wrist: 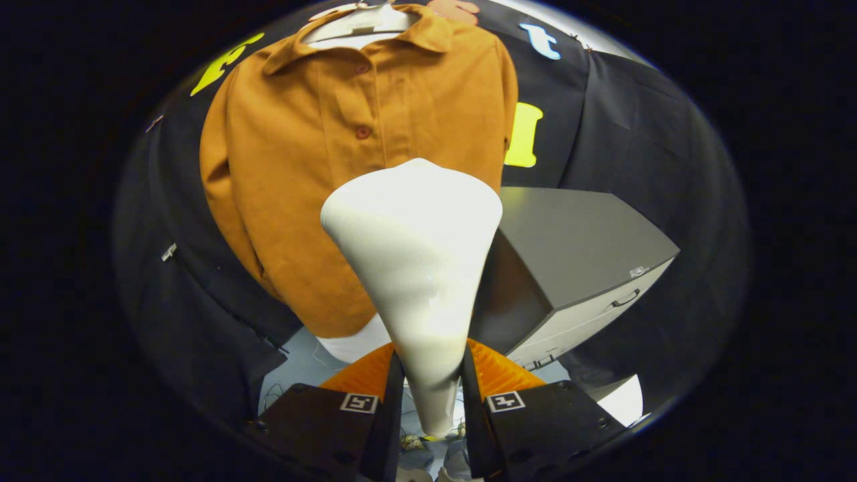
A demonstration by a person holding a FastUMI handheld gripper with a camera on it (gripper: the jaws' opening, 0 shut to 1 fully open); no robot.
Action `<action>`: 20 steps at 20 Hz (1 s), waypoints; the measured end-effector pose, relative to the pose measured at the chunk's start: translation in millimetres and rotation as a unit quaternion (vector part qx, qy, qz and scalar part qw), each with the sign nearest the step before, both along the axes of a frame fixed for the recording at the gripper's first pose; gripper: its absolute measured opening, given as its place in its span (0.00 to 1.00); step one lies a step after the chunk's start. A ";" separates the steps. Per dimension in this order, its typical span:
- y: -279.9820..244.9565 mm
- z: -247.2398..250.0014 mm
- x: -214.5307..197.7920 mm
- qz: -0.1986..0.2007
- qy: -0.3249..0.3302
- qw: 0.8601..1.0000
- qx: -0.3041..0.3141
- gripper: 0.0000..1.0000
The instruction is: Iron the clothes twice with a garment steamer, once on the left side and once on the right side.
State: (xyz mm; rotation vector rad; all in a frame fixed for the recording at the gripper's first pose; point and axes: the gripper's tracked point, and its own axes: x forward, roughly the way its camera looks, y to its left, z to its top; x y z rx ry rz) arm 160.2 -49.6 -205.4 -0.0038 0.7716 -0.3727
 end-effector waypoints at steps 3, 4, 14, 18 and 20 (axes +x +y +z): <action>-14.2 37.2 -0.2 -0.001 -0.040 0.999 -0.008 0.44; -17.9 49.2 0.0 0.003 -0.052 0.999 -0.012 0.44; -43.7 130.4 -13.6 0.035 -0.149 0.988 -0.028 0.44; -39.8 157.7 -22.8 0.049 -0.189 0.980 -0.034 0.43; -37.2 165.7 -25.0 0.058 -0.202 0.977 -0.037 0.43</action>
